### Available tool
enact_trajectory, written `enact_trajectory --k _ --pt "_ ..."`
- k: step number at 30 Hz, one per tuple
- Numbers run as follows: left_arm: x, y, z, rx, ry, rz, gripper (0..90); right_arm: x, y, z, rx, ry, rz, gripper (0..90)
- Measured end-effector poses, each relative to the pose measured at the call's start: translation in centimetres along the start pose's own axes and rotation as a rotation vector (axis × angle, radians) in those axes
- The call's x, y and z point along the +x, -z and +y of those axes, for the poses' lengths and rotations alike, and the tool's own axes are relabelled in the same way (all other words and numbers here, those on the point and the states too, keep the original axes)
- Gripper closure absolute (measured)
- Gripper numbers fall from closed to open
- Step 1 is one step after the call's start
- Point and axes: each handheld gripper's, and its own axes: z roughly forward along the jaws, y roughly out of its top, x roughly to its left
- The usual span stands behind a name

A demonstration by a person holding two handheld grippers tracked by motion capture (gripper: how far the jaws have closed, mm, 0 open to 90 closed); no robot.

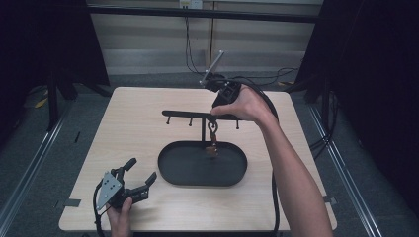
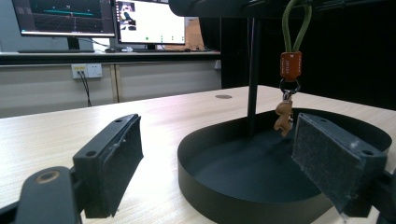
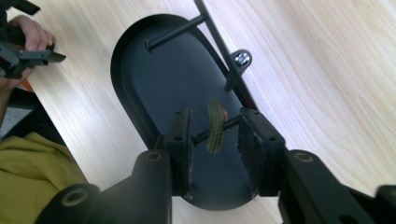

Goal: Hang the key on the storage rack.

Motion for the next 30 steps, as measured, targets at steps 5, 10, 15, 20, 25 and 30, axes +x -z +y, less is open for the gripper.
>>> enact_trajectory --k 5,10,15,20,25,30 --pt "0.0 0.0 0.0 -0.001 0.001 0.002 15.7 0.2 -0.2 -0.7 -0.017 -0.004 0.003 57.4" --pt "0.0 0.0 0.0 -0.002 0.001 0.000 15.7 0.4 -0.5 -1.7 -0.062 0.000 0.009 55.4" --pt "0.0 0.1 0.0 0.006 -0.005 0.001 15.7 0.8 -0.2 -3.1 -0.129 -0.012 0.009 53.9" --pt "0.0 0.0 0.0 0.002 0.001 0.001 15.7 1.2 -0.2 -4.2 -0.165 -0.009 0.021 54.0" --pt "0.0 0.0 0.0 0.003 -0.001 0.001 15.7 1.2 -0.5 -5.7 -0.201 -0.023 0.030 53.4" --pt "0.0 0.0 0.0 0.004 -0.001 0.002 15.7 1.3 -0.5 -7.3 -0.260 -0.027 0.040 52.6"
